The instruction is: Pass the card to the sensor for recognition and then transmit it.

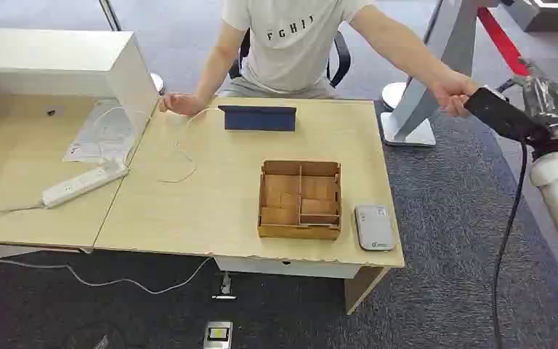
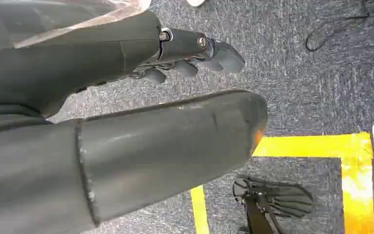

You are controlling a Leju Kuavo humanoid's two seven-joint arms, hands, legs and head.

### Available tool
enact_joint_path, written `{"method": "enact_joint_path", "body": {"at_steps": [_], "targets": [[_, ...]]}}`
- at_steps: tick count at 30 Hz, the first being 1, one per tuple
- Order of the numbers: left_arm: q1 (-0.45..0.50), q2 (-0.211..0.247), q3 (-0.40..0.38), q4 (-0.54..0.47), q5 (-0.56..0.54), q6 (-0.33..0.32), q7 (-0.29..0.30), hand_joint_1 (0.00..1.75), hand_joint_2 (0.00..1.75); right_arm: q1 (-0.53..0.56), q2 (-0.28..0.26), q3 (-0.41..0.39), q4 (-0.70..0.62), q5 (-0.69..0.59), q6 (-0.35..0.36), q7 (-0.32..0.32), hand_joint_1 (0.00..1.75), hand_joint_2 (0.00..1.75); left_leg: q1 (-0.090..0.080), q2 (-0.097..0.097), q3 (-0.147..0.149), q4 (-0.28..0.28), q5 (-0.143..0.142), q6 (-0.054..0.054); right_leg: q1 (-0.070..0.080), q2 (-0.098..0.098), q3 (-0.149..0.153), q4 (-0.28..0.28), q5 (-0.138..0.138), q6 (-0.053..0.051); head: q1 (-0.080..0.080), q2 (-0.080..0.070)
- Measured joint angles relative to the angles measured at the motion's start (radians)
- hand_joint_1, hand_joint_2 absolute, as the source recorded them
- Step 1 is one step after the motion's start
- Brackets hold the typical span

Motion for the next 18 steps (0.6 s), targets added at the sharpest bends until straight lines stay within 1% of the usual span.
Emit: {"method": "enact_joint_path", "body": {"at_steps": [9, 18], "targets": [[0.000, 0.000, -0.003, 0.000, 0.014, 0.011, -0.002, 0.00, 0.00, 0.011, 0.005, 0.000, -0.001, -0.013, 0.003, -0.019, 1.75, 1.75, 0.000, 0.000, 0.000, 0.000, 0.000, 0.000, 0.000, 0.000, 0.000, 0.000, 0.000, 0.000, 0.000, 0.000], [0.000, 0.000, -0.003, 0.000, 0.018, 0.022, 0.005, 0.00, 0.00, 0.076, 0.021, 0.000, -0.019, -0.042, 0.000, -0.039, 1.75, 1.75, 0.000, 0.000, 0.000, 0.000, 0.000, 0.000, 0.000, 0.000, 0.000, 0.000, 0.000, 0.000, 0.000, 0.000]]}}
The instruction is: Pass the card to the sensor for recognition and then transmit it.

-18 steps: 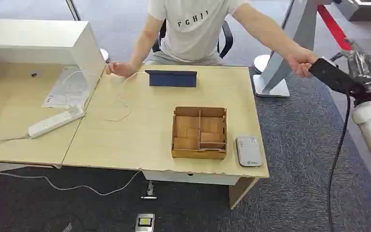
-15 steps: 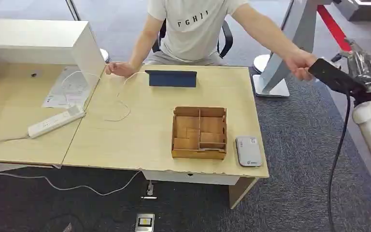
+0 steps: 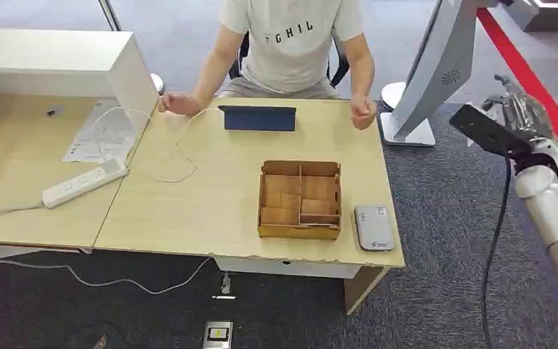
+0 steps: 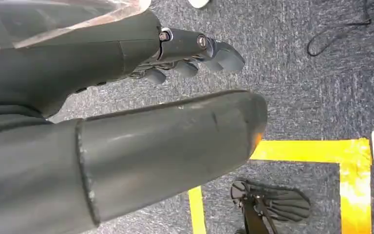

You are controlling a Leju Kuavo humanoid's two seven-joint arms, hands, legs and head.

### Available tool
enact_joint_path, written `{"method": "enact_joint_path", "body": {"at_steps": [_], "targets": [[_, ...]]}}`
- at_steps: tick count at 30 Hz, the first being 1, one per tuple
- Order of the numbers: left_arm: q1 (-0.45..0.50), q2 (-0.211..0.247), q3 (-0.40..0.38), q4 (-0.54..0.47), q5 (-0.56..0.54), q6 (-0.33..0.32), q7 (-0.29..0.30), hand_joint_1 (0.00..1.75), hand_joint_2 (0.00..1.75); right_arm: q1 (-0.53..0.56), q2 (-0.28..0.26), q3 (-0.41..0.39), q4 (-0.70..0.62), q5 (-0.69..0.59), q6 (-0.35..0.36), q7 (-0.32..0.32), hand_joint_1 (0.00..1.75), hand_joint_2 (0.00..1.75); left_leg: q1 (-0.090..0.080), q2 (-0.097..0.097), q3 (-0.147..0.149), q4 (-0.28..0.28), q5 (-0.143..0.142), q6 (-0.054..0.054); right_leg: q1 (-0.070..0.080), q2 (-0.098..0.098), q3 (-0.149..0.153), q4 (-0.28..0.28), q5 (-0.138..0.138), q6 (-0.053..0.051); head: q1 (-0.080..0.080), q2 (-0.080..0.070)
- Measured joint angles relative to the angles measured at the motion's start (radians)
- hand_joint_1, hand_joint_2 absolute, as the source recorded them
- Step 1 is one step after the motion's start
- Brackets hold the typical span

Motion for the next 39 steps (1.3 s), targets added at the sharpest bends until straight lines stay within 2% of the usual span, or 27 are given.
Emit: {"method": "enact_joint_path", "body": {"at_steps": [14, 31, 39], "targets": [[0.000, 0.000, -0.014, 0.000, -0.003, 0.005, -0.013, 0.00, 0.00, 0.134, 0.023, 0.000, -0.026, -0.020, 0.012, -0.002, 1.75, 1.75, 0.000, 0.000, 0.000, 0.000, 0.000, 0.000, 0.000, 0.000, 0.000, 0.000, 0.000, 0.000, 0.000, 0.000], [0.000, -0.002, -0.021, 0.000, 0.000, 0.023, 0.023, 0.00, 0.00, 0.176, 0.042, 0.008, -0.040, -0.017, 0.054, -0.013, 1.75, 1.75, 0.000, 0.000, 0.000, 0.000, 0.000, 0.000, 0.000, 0.000, 0.000, 0.000, 0.000, 0.000, 0.000, 0.000], [-0.001, -0.002, -0.024, 0.000, 0.000, 0.019, 0.019, 0.00, 0.00, 0.193, 0.050, 0.021, -0.059, -0.032, 0.062, -0.010, 1.75, 1.75, 0.000, 0.000, 0.000, 0.000, 0.000, 0.000, 0.000, 0.000, 0.000, 0.000, 0.000, 0.000, 0.000, 0.000]]}}
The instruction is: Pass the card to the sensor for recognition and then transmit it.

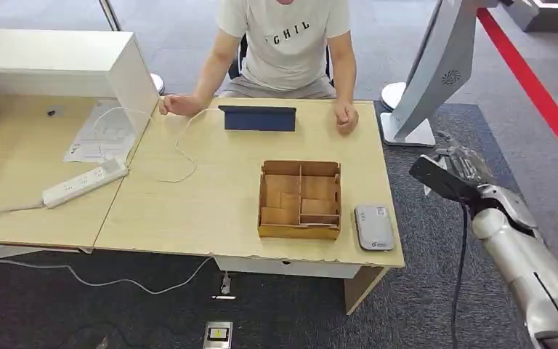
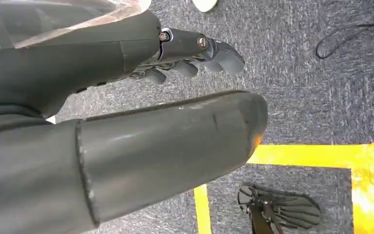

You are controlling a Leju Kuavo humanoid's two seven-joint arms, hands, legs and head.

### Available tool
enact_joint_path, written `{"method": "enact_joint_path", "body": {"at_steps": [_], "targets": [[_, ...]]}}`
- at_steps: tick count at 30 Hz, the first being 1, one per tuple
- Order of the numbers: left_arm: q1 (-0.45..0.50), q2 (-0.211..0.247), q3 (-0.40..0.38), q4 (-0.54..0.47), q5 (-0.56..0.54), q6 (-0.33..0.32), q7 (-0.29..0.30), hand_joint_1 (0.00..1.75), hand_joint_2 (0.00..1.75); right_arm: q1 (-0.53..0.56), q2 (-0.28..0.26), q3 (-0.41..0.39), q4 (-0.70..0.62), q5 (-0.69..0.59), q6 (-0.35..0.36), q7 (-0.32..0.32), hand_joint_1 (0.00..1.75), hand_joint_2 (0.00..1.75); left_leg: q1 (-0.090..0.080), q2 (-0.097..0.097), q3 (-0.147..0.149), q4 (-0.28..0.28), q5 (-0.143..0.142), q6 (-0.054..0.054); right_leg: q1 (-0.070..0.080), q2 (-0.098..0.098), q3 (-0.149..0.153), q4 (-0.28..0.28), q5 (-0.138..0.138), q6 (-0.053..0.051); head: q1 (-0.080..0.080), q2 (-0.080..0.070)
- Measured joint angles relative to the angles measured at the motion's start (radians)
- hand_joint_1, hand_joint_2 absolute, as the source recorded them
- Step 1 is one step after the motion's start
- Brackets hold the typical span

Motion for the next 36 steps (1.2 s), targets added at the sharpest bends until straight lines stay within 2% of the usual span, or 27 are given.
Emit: {"method": "enact_joint_path", "body": {"at_steps": [9, 26, 36], "targets": [[0.000, 0.000, -0.013, 0.000, 0.001, 0.000, 0.000, 0.00, 0.00, 0.026, 0.000, 0.011, -0.018, -0.003, 0.000, 0.000, 1.75, 1.75, 0.000, 0.000, 0.000, 0.000, 0.000, 0.000, 0.000, 0.000, 0.000, 0.000, 0.000, 0.000, 0.000, 0.000], [0.000, 0.000, -0.019, 0.000, 0.030, 0.004, -0.014, 0.00, 0.00, 0.149, 0.003, 0.032, -0.053, -0.080, -0.006, 0.038, 1.75, 1.75, 0.000, 0.000, 0.000, 0.000, 0.000, 0.000, 0.000, 0.000, 0.000, 0.000, 0.000, 0.000, 0.000, 0.000], [0.000, 0.000, -0.023, 0.000, 0.035, -0.001, -0.036, 0.00, 0.00, 0.220, 0.012, 0.031, -0.169, -0.080, 0.000, 0.082, 1.75, 1.75, 0.000, 0.000, 0.000, 0.000, 0.000, 0.000, 0.000, 0.000, 0.000, 0.000, 0.000, 0.000, 0.000, 0.000]]}}
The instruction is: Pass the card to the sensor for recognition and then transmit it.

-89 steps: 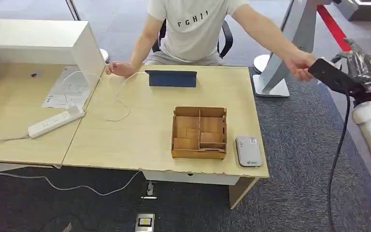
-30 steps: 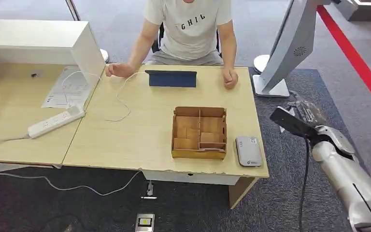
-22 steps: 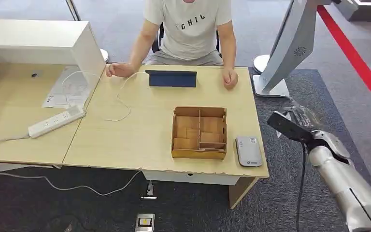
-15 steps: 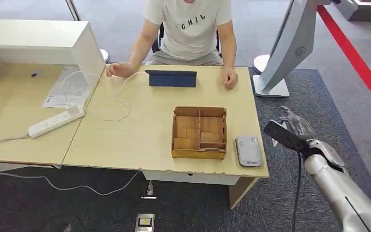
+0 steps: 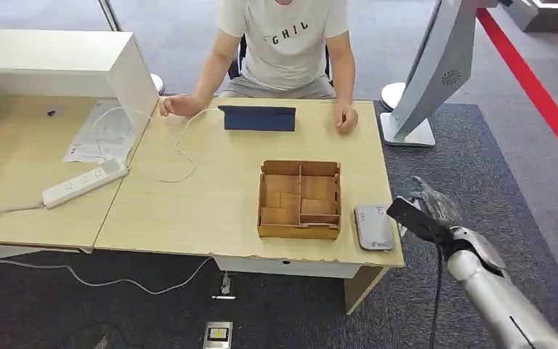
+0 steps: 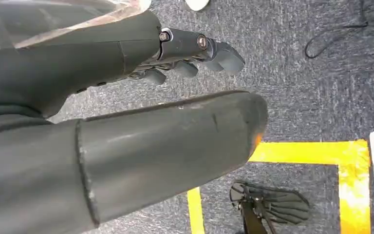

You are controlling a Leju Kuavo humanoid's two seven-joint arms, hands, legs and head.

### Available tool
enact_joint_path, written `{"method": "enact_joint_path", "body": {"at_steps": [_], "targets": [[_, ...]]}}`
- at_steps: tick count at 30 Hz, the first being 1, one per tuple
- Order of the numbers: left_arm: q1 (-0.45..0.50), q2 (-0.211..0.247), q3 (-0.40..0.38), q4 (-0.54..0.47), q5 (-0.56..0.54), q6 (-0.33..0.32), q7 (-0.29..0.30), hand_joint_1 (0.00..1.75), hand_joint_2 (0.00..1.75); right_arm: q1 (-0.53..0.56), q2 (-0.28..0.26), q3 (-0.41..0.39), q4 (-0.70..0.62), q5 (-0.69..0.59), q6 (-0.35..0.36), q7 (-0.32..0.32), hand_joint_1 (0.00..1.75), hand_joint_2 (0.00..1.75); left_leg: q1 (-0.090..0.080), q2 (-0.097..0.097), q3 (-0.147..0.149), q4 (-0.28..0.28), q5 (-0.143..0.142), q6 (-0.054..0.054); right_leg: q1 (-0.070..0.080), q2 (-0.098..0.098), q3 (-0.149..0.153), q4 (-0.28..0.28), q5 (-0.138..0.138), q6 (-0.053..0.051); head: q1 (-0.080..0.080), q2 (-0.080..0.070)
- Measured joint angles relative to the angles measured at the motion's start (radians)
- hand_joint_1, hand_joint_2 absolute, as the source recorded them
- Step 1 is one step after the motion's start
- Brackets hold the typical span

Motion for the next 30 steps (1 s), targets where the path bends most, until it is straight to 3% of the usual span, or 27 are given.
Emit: {"method": "enact_joint_path", "body": {"at_steps": [13, 30], "targets": [[-0.002, 0.000, -0.019, 0.000, 0.002, -0.002, -0.016, 0.00, 0.00, -0.018, 0.047, 0.001, -0.207, 0.035, 0.055, 0.050, 1.75, 1.75, 0.000, 0.000, 0.000, 0.000, 0.000, 0.000, 0.000, 0.000, 0.000, 0.000, 0.000, 0.000, 0.000, 0.000], [-0.008, 0.000, -0.034, 0.000, 0.009, -0.002, -0.006, 0.00, 0.00, -0.077, 0.065, -0.001, -0.128, 0.054, 0.024, -0.026, 1.75, 1.75, 0.000, 0.000, 0.000, 0.000, 0.000, 0.000, 0.000, 0.000, 0.000, 0.000, 0.000, 0.000, 0.000, 0.000]]}}
